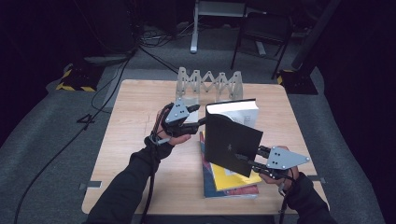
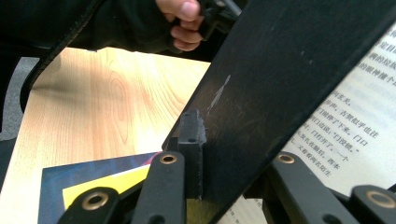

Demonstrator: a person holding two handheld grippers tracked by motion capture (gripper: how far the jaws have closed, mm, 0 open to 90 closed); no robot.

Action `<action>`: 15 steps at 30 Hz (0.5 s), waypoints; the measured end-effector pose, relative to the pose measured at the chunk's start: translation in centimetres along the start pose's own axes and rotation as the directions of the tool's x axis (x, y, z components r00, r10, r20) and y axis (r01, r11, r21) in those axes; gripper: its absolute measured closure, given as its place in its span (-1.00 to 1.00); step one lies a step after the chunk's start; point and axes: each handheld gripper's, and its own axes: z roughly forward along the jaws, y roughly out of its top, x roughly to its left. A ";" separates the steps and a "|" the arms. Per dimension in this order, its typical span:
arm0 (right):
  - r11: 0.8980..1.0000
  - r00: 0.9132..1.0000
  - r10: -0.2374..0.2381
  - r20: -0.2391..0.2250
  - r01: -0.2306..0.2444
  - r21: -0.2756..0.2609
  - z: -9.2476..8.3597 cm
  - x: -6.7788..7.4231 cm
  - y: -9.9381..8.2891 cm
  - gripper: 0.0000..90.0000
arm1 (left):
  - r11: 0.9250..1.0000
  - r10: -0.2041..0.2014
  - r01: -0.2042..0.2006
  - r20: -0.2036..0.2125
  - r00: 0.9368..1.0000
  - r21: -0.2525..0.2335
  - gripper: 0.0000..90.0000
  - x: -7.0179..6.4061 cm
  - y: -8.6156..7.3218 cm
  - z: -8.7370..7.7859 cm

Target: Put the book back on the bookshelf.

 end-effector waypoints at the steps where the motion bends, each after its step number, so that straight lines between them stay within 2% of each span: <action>1: 1.000 1.000 0.001 0.005 -0.001 0.001 0.0 0.2 0.0 0.67 | 0.999 0.025 -0.024 -0.014 1.000 0.033 -0.07 -0.3 -0.4 -0.1; 3: 1.000 1.000 0.001 0.013 -0.001 0.000 -0.1 0.3 -0.1 0.67 | 0.990 0.082 -0.079 -0.026 0.996 0.115 -0.24 -1.0 -1.3 -0.3; 4: 1.000 1.000 0.008 0.015 -0.007 -0.004 -0.1 0.4 -0.2 0.67 | 0.987 0.088 -0.084 -0.020 0.996 0.138 -0.27 -1.3 -1.8 -0.4; 8: 1.000 1.000 0.018 0.018 -0.018 -0.009 -0.1 0.5 -0.4 0.68 | 0.973 0.073 -0.077 0.027 0.997 0.219 -0.36 -2.1 -3.8 -0.4; 10: 1.000 1.000 0.015 0.020 -0.015 -0.010 -0.2 0.6 -0.5 0.68 | 0.966 0.053 -0.068 0.066 0.996 0.250 -0.37 -2.7 -4.7 -0.3; 13: 1.000 1.000 0.017 0.026 -0.017 -0.013 -0.2 0.8 -0.6 0.68 | 0.957 0.024 -0.059 0.128 0.991 0.283 -0.39 -3.8 -5.7 0.3; 15: 1.000 0.999 0.026 0.026 -0.025 -0.014 -0.3 0.8 -0.7 0.68 | 0.956 0.031 -0.076 0.159 0.987 0.284 -0.39 -4.5 -5.9 0.7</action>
